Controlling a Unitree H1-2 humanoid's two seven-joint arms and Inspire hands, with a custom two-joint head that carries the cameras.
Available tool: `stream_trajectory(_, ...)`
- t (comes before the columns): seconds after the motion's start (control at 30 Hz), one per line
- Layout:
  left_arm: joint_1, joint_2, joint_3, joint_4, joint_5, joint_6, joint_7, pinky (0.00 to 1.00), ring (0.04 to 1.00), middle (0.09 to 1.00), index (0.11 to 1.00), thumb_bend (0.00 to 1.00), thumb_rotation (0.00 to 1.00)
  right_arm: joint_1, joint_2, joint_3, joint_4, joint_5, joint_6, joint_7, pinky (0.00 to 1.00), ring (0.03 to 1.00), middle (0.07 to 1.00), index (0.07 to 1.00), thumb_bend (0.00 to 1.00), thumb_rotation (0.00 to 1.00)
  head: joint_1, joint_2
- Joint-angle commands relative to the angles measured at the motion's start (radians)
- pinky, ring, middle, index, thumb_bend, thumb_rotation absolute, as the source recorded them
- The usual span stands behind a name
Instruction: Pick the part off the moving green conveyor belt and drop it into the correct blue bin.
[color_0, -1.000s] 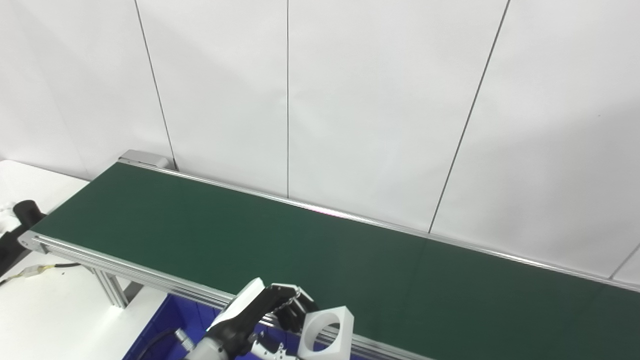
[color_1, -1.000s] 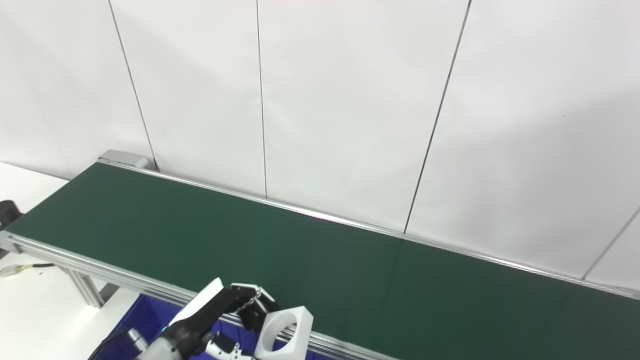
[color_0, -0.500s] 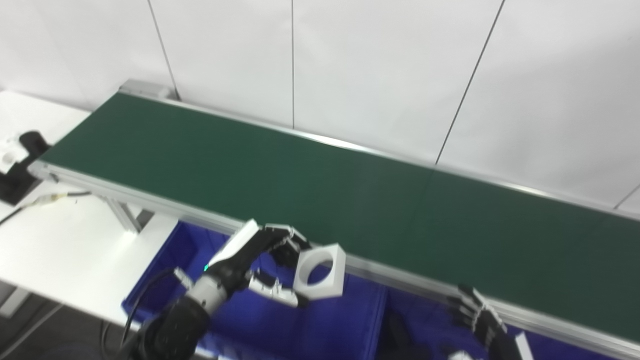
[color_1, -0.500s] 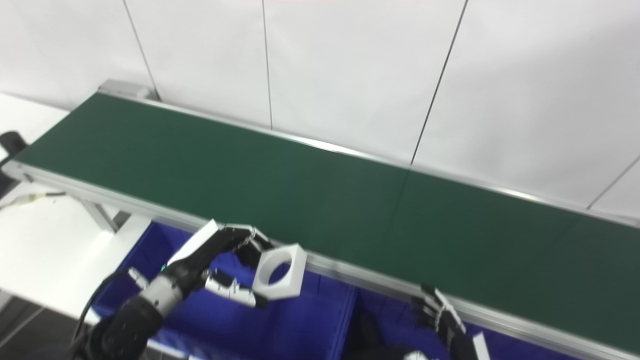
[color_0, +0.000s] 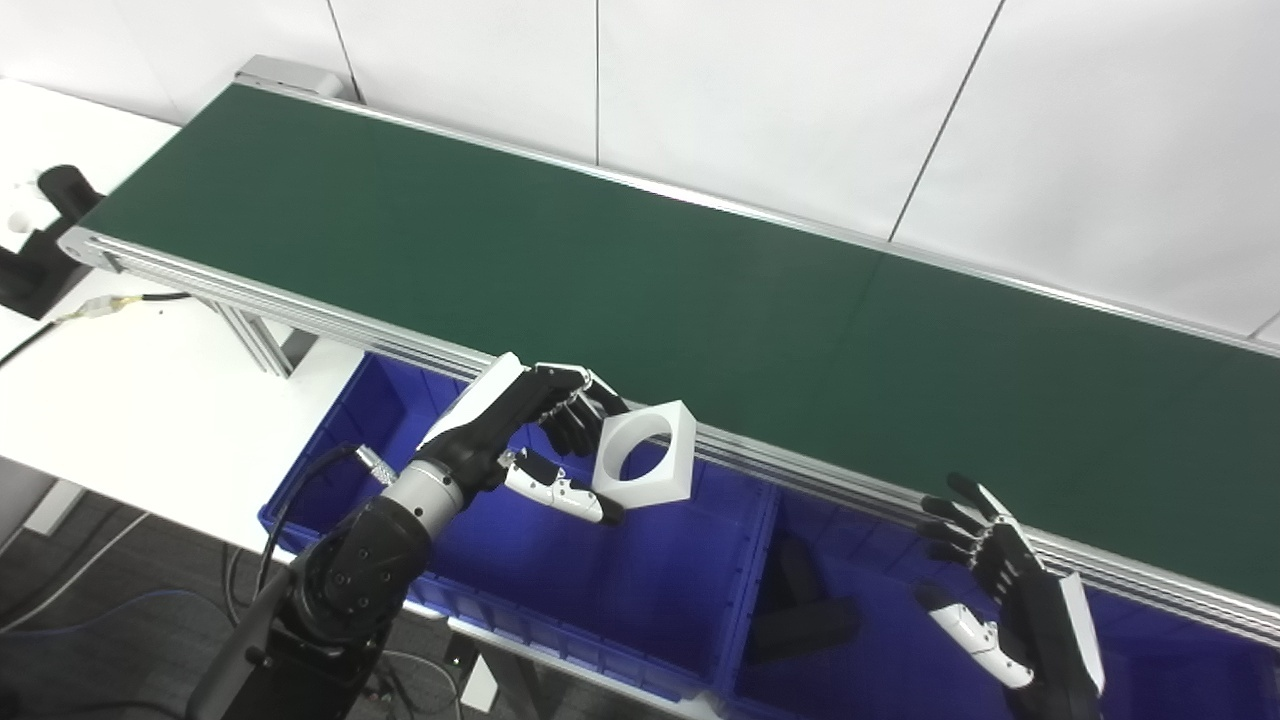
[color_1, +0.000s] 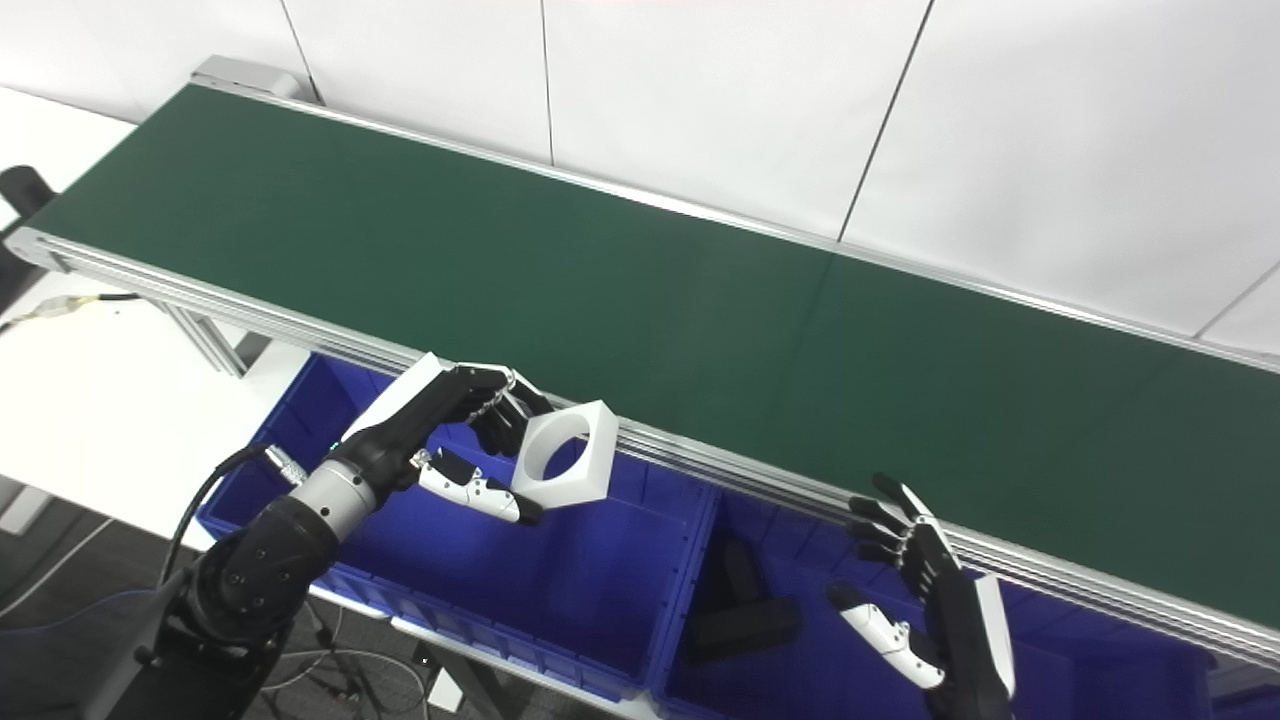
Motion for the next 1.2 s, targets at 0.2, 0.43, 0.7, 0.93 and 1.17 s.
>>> stream_trajectory(0.2, -0.05, 0.039, -0.022, 0.019, 0.032, -0.018, -0.006, 0.39, 0.445, 0.512, 0.472, 0.52, 0.0, -0.007, -0.001, -0.009, -0.038, 0.013, -0.007, 0.01, 0.65, 0.71, 0.775, 0.867, 0.78, 0.58, -0.011, 0.0)
stream_trajectory(0.43, -0.094, 0.087, -0.079, 0.063, 0.131, -0.009, -0.022, 0.47, 0.456, 0.49, 0.481, 0.52, 0.0, -0.005, 0.0, -0.01, -0.042, 0.011, -0.002, 0.011, 0.65, 0.713, 0.776, 0.869, 0.77, 0.57, -0.014, -0.001)
stream_trajectory(0.7, -0.167, 0.135, -0.185, 0.216, 0.229, -0.107, -0.026, 0.64, 0.531, 0.503, 0.474, 0.52, 0.0, -0.006, 0.006, -0.009, -0.05, 0.009, 0.009, 0.009, 0.65, 0.712, 0.775, 0.869, 0.77, 0.57, -0.027, -0.002)
stream_trajectory(0.93, -0.211, 0.138, -0.242, 0.361, 0.249, -0.189, -0.017, 0.63, 0.521, 0.507, 0.471, 0.52, 0.0, -0.01, 0.008, -0.007, -0.053, 0.002, 0.01, 0.008, 0.65, 0.719, 0.78, 0.872, 0.74, 0.54, -0.035, -0.005)
stream_trajectory(1.17, -0.251, 0.147, -0.307, 0.445, 0.326, -0.205, -0.037, 0.65, 0.543, 0.518, 0.467, 0.52, 0.0, -0.02, 0.014, -0.005, -0.052, -0.008, 0.019, 0.005, 0.64, 0.719, 0.778, 0.872, 0.73, 0.53, -0.038, -0.007)
